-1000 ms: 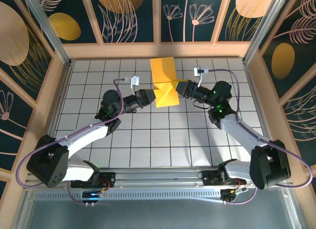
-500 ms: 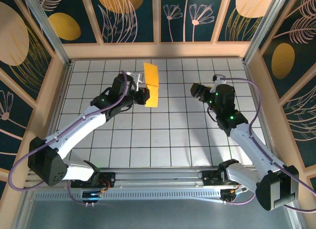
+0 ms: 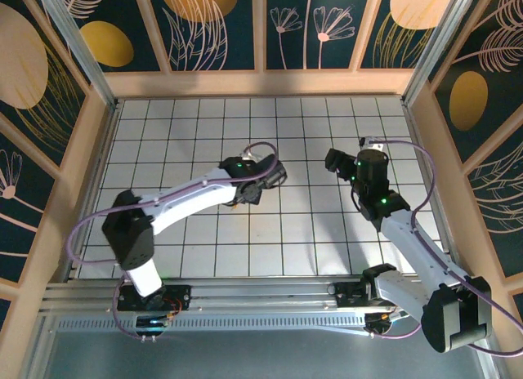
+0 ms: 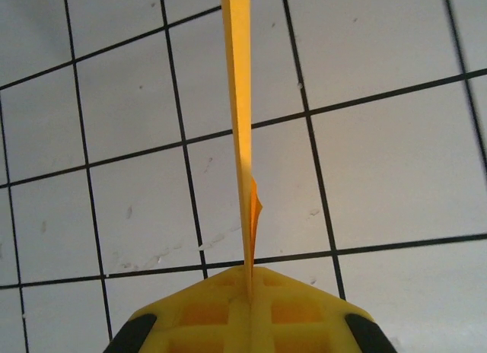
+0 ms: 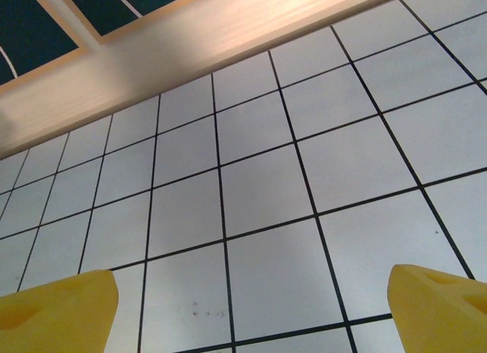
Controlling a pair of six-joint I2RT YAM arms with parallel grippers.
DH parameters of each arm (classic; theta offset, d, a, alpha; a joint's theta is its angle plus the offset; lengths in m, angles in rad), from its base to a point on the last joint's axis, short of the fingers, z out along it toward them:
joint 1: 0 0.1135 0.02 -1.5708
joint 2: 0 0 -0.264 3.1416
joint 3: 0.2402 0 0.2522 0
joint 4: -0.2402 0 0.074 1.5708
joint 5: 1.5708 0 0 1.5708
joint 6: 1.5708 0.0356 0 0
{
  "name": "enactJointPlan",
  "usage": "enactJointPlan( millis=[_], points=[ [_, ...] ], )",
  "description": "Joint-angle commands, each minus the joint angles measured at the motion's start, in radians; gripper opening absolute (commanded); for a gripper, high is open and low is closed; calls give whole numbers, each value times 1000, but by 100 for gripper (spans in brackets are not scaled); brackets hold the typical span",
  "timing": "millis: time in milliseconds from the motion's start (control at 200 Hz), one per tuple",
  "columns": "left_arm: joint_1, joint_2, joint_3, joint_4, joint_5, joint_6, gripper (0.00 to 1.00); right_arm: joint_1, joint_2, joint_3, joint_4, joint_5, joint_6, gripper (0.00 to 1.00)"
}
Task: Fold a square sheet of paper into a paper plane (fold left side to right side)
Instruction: Turn over the paper at the center of the table.
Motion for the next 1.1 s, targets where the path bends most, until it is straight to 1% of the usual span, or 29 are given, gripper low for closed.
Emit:
enactJointPlan(
  millis=[0,155,340,465,526,761,861,1031,1046,1091],
  points=[
    [-16,93,73,-134,-91,-116,0,-16,-1,-24,50,-7,5,92],
    [-25,190,135,-134,-96,-163,0,-26,3,-39,69,-34,11,92],
    [-24,268,185,-112,-50,-185,0,-38,16,-55,98,-69,20,92],
    [-25,306,227,-44,38,-157,0,-44,23,-58,100,-85,22,92],
    [-23,328,251,-28,73,-147,2,-46,21,-60,102,-91,24,92],
    [11,408,351,-35,137,-90,8,-60,23,-69,108,-118,19,92],
    [25,431,373,-14,185,-66,14,-69,26,-68,107,-132,20,92],
    [53,437,418,59,320,-19,33,-84,38,-59,98,-144,19,92],
    [55,434,420,68,333,-16,34,-85,39,-58,95,-168,19,92],
    [67,421,421,100,378,-2,36,-90,44,-52,88,-189,19,92]
  ],
)
